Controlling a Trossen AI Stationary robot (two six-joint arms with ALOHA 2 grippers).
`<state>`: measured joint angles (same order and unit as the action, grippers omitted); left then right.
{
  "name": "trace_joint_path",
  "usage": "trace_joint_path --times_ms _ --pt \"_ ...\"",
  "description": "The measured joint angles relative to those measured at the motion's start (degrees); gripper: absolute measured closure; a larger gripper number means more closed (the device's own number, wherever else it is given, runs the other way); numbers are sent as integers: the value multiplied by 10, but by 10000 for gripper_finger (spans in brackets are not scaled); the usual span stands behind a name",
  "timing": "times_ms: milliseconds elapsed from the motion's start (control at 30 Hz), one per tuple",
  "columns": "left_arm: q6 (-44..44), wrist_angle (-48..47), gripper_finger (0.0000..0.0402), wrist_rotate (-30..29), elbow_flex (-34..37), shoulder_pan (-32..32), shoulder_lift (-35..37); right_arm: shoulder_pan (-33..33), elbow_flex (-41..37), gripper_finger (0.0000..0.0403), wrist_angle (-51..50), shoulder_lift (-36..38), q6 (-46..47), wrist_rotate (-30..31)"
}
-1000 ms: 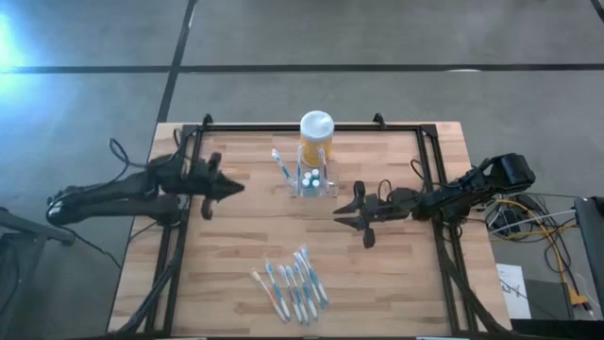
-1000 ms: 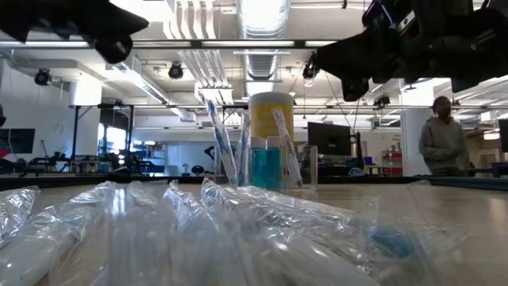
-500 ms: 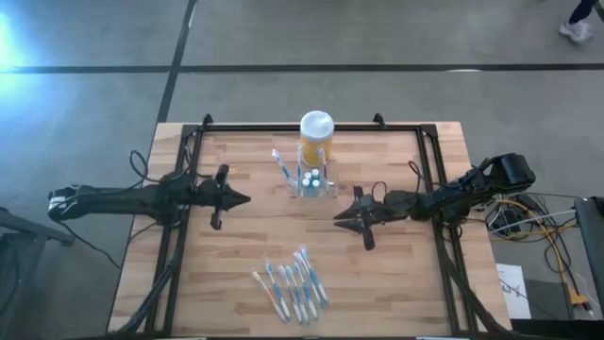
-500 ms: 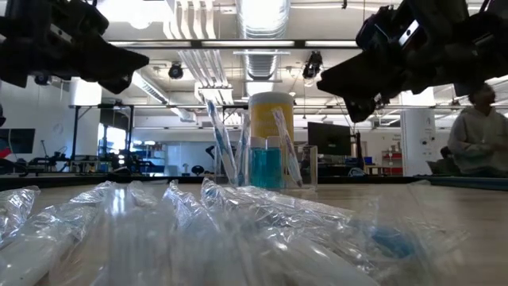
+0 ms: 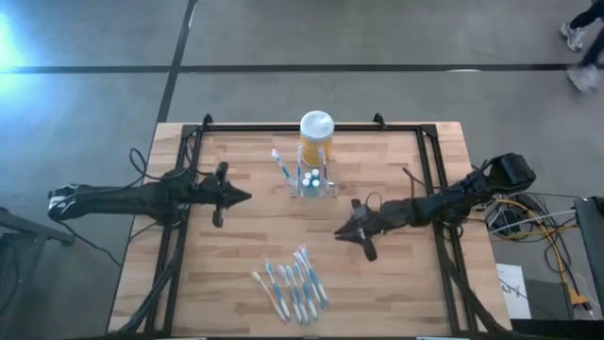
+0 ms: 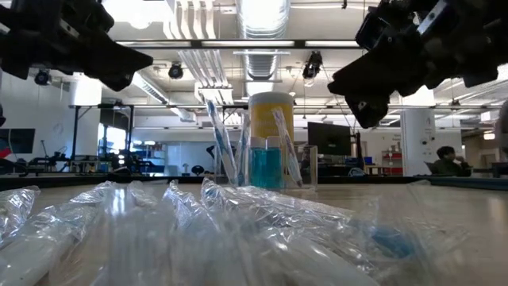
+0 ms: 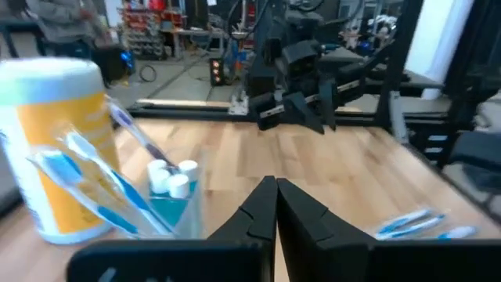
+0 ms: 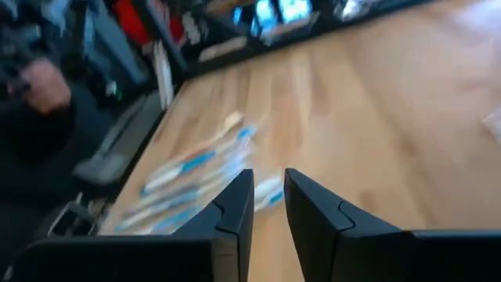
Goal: Pick & Place toothbrushing station
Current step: Put the blue toothbrush into the transparent organizer
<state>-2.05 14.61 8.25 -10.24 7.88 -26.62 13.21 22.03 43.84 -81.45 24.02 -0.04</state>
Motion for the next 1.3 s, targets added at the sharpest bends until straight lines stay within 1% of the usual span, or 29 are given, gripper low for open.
trace_joint_path --times_ms 67,167,267,367,433,567,667,733,800,867,933,1000,1167,1300 --pt "-28 -2 387 5 0 0 4 14 29 335 -65 0 18 12" --pt "-51 -13 387 12 0 0 6 37 83 335 -193 0 60 83" --pt "-55 -25 386 12 0 0 6 62 138 335 -307 -11 116 157" --pt "-76 -33 386 12 1 -1 6 82 187 335 -372 -36 171 193" --pt "-96 -33 386 14 1 -1 6 92 216 335 -393 -61 194 195" --pt "-100 -32 386 26 1 -1 6 112 279 335 -390 -134 193 195" --pt "-102 -31 385 28 1 -1 6 114 333 335 -403 -194 192 192" --pt "-103 -31 385 32 1 -1 6 110 376 333 -443 -229 206 191" --pt "-104 -31 385 37 1 -1 6 106 423 324 -522 -259 222 181" --pt "-104 -31 385 39 1 -1 6 103 470 310 -610 -286 233 176" --pt "-107 -31 385 39 1 -2 6 102 508 291 -667 -310 238 176" --pt "-109 -31 385 39 1 -2 6 103 539 268 -682 -331 236 172" --pt "-116 -30 385 39 1 -2 6 103 598 207 -688 -372 223 124" --pt "-130 -27 385 43 1 -2 6 102 629 170 -736 -399 251 124"
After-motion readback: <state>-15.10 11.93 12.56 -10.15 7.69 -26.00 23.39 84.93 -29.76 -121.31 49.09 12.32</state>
